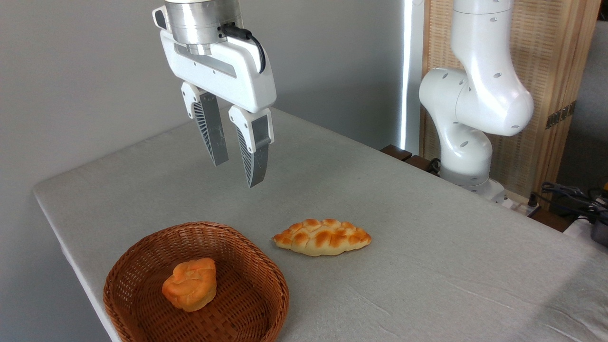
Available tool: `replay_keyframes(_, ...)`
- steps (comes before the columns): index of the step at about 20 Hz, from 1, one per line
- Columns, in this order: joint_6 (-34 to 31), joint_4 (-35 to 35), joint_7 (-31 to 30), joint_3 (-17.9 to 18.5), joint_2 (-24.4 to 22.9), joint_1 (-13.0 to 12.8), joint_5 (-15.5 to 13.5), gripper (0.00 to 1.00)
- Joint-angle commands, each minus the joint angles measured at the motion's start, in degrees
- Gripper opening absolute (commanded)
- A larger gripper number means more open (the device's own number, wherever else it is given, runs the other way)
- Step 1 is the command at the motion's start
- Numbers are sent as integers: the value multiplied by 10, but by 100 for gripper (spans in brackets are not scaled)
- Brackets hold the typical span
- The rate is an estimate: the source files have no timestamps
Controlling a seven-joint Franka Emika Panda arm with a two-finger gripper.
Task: Put bread into the basket
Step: 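Move the open gripper down toward the glazed bread roll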
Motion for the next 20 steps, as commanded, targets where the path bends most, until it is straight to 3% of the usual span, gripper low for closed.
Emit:
replay_keyframes(1, -4, -3, 12, -6, 0, 9, -5, 100)
replay_keyframes(5, 13, -47, 52, -4, -19, 8, 5, 100)
replay_keyframes(10, 131, -234, 108, -5, -119, 28, 14, 100)
replay_keyframes(16, 118, -316, 215, -42, -127, 27, 15, 100)
replay_keyframes(20, 119, -353, 289, -44, -121, 27, 18, 100)
